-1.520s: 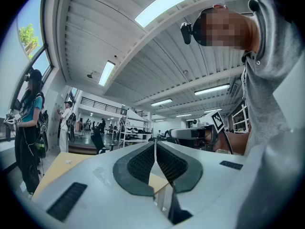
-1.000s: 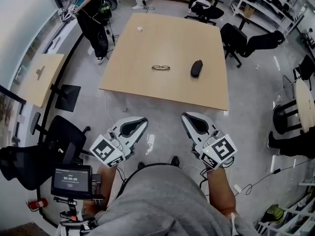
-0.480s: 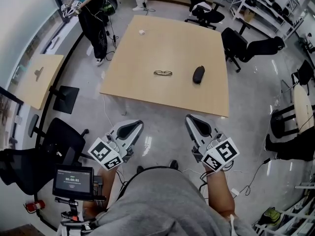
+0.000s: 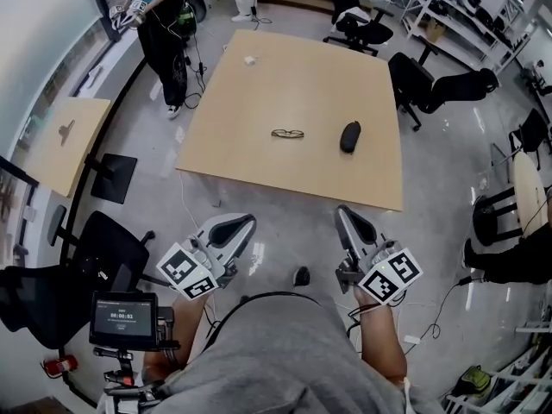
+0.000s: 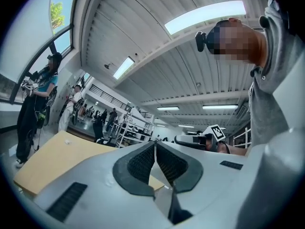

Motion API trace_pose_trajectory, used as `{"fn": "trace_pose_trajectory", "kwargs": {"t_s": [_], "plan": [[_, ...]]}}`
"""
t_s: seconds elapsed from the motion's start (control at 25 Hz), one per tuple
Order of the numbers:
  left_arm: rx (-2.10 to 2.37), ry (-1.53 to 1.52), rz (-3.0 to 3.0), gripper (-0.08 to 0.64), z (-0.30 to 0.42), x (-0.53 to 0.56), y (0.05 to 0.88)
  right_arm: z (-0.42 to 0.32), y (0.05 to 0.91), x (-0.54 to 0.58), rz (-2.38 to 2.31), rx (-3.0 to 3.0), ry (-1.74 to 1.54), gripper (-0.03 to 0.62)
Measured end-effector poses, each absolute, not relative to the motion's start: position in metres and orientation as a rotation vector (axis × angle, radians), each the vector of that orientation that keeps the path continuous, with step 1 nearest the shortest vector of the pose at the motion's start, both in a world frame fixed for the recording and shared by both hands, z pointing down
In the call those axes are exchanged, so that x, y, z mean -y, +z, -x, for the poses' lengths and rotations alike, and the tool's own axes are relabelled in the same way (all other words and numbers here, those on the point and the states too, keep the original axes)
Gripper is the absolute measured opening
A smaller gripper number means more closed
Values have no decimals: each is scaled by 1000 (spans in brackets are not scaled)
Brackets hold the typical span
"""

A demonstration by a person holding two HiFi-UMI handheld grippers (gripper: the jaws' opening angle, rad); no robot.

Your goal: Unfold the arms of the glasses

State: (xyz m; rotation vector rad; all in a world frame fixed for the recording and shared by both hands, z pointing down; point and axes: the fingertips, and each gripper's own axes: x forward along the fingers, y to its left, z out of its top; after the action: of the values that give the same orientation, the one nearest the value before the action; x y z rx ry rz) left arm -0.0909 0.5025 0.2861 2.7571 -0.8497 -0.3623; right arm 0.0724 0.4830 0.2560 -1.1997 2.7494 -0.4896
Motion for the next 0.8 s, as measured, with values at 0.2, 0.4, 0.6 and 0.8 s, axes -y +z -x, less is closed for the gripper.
{"fn": "trace_pose_trajectory", "kwargs": {"t_s": [0.2,0.4,0.6,0.8], "plan": [[950,-369,-2748,17,70,-455,289,-109,276,-435,1152,-2770,-512,8],[1016,-332,-2729,17,13,-387,290,-165,271,-359,1097,-2828,-468,8],[1152,-357,-2672,18,19,-354,289,-171,270,-318,1052,-2916,-388,8],[1173,-247,-2702,17,12,-319,299,-171,280,-272,1040,-2928,-406,8]]}}
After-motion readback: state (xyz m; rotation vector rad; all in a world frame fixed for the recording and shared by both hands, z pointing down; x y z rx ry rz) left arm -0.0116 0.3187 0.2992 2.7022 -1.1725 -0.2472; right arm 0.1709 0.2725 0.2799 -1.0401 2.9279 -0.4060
